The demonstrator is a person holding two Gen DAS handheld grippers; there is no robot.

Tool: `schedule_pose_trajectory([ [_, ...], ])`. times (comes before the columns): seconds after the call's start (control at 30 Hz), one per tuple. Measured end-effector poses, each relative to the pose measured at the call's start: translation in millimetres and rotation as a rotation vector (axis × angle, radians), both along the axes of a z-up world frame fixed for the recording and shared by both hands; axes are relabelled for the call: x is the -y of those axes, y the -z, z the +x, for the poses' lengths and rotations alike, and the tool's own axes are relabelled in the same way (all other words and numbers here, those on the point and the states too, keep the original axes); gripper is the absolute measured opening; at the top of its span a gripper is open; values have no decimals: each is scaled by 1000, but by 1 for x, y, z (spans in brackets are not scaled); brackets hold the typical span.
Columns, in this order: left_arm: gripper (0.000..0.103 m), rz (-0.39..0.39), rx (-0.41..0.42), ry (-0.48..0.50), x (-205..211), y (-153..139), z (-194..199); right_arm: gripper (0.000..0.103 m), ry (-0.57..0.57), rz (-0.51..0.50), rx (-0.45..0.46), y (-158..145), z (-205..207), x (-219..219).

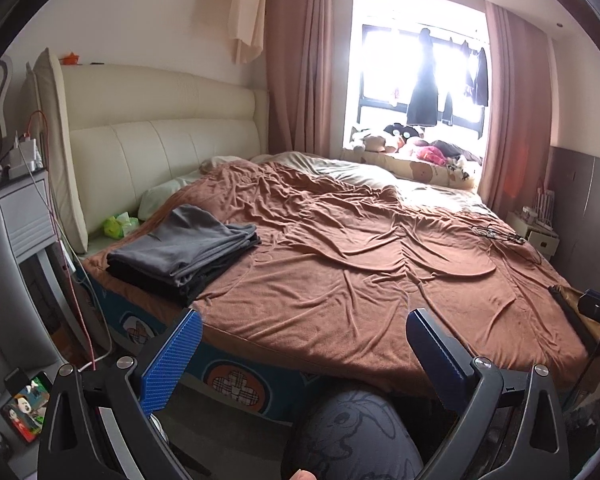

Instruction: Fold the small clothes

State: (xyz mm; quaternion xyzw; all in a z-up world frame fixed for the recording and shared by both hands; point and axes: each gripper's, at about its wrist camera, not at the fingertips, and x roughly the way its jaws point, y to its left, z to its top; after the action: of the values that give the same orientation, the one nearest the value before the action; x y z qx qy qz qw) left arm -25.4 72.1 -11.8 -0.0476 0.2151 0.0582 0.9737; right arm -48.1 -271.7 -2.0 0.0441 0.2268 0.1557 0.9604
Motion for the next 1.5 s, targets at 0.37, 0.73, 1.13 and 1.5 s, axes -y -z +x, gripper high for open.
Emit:
schedule_pose_trajectory([
  [0.37, 103, 28, -37, 16, 10, 25, 2, 103, 15, -30, -29, 7, -2, -4],
  [0.73, 102, 20, 5, -2, 5, 18, -5, 103, 30, -21, -19, 8, -4, -7],
  [1.13, 103, 31, 35, 16, 14, 8, -10, 103, 47, -10, 4, 10, -13, -1],
  [1.5, 103, 30, 54, 18, 19, 0, -14, 103, 54, 2, 20, 9, -21, 5],
])
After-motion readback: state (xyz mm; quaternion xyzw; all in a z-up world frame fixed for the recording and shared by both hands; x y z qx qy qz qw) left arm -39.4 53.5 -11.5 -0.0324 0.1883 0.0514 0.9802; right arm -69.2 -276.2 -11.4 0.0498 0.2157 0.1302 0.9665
